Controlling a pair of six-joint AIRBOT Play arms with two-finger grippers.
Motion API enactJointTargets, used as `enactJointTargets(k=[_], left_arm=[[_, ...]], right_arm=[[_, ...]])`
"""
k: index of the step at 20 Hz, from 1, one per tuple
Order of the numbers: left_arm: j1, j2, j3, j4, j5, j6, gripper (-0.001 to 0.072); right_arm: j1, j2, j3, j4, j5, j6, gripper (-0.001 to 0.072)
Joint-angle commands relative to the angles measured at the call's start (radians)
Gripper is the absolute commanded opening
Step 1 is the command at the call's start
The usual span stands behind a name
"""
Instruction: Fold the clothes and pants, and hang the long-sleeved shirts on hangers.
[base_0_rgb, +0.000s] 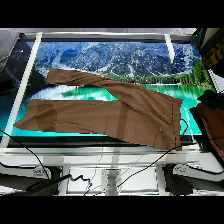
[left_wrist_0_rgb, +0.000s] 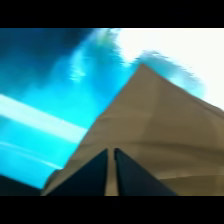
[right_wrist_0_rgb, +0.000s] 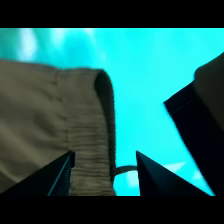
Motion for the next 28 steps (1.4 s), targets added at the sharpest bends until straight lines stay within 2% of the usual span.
enactJointTargets(k=[1,2,3,4,8,9,10,13,16,20,21,22,28], left_arm=[[-0.002,-0.013,0.006,-0.191,0.011,0.051,0.0365],[-0.003,-0.019,0.006,-0.229,0.010,0.051,0.0482],[-0.006,-0.027,0.006,-0.265,0.009,0.051,0.0551],[-0.008,-0.034,0.006,-0.292,0.010,0.051,0.0587],[-0.036,-0.063,0.006,-0.333,0.011,0.051,0.0588],[-0.048,-0.073,0.005,-0.333,0.014,0.051,0.0604],[-0.059,-0.085,0.006,-0.333,0.016,0.051,0.0653],[-0.094,-0.126,0.006,-0.333,0.048,0.051,0.0655],[-0.113,-0.156,0.006,-0.333,0.151,0.051,0.0654],[-0.123,-0.172,0.006,-0.332,0.206,0.048,0.0653],[-0.123,-0.173,0.006,-0.329,0.211,0.048,0.0653],[-0.123,-0.173,0.006,-0.328,0.218,0.048,0.0653],[-0.126,-0.175,0.006,-0.330,0.227,0.048,0.0652]], right_arm=[[-0.074,-0.155,-0.027,0.119,0.167,-0.118,0.0461],[-0.062,-0.185,-0.054,0.117,0.128,-0.141,0.0461],[-0.051,-0.209,-0.073,0.121,0.083,-0.161,0.0489],[-0.039,-0.231,-0.086,0.122,0.035,-0.166,0.0523],[0.025,-0.311,-0.094,0.199,-0.083,-0.208,0.0525],[0.042,-0.322,-0.094,0.218,-0.109,-0.216,0.0525],[0.058,-0.330,-0.094,0.231,-0.136,-0.225,0.0525],[0.093,-0.332,-0.093,0.265,-0.208,-0.227,0.0524],[0.126,-0.332,-0.093,0.268,-0.256,-0.225,0.0496],[0.141,-0.332,-0.049,0.243,-0.246,-0.280,0.0501],[0.129,-0.332,-0.021,0.243,-0.243,-0.254,0.0574],[0.117,-0.332,0.008,0.243,-0.244,-0.222,0.0592],[0.095,-0.338,0.125,0.206,-0.238,-0.140,0.0593]])
